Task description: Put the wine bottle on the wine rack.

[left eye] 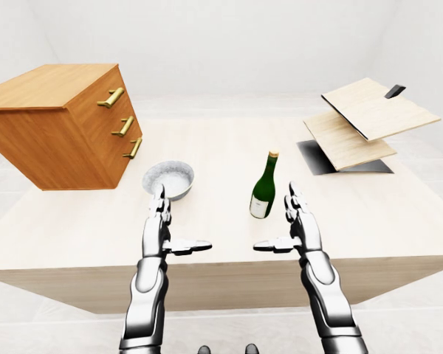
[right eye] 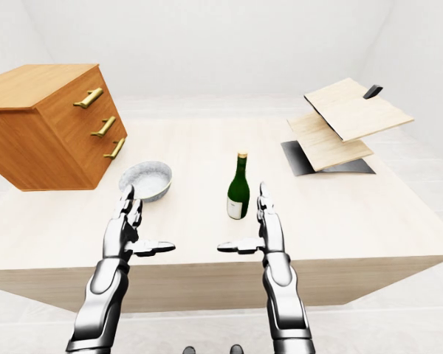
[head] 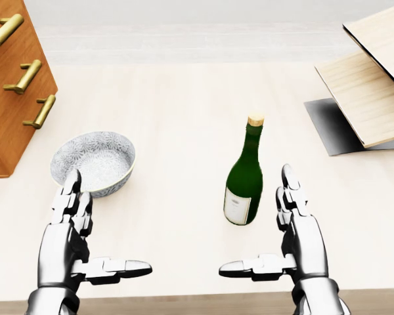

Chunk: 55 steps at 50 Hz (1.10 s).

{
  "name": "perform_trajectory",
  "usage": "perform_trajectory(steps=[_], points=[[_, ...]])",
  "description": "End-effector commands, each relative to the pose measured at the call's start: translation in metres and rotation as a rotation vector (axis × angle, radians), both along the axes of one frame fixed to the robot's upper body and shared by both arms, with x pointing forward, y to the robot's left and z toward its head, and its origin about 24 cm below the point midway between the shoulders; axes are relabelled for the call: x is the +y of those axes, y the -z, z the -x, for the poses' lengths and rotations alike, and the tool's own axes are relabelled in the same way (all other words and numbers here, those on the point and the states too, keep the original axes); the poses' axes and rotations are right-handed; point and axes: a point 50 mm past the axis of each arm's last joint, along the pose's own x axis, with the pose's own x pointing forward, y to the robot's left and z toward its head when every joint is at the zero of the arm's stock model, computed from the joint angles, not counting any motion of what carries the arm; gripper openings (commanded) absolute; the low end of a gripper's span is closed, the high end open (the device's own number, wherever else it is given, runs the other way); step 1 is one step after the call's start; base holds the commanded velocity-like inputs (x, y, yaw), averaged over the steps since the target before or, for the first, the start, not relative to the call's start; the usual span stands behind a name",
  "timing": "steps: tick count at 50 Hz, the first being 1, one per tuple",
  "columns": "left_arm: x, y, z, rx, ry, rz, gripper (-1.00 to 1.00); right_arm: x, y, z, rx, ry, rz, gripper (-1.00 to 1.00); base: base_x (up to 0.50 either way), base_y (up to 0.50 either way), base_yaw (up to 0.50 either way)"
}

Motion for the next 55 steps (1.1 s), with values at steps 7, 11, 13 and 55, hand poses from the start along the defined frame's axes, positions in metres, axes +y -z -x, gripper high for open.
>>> perform_trajectory(steps=[7,11,13,55], points=[[0.004,-0.004,-0.001,-0.031,-0.002,-0.133,1.0,-0.004,-0.017,0.0,-0.026,-0.006,-0.043,1.0,0.0,0.0,0.0],[0.002,-0.007,0.0,-0.031,0.021,-0.11,1.0,-0.005,-0.027,0.002,-0.068,-0.004,-0.048,1.0,0.0,0.0,0.0],[0.004,-0.01,0.0,-0.046,0.017,-0.131,1.0,-0.006,-0.034,0.003,-0.098,-0.001,-0.045,1.0,0.0,0.0,0.0],[-0.002,-0.121,0.039,-0.491,0.017,-0.165,1.0,-0.018,-0.103,0.024,-0.403,-0.006,-0.05,1.0,0.0,0.0,0.0]])
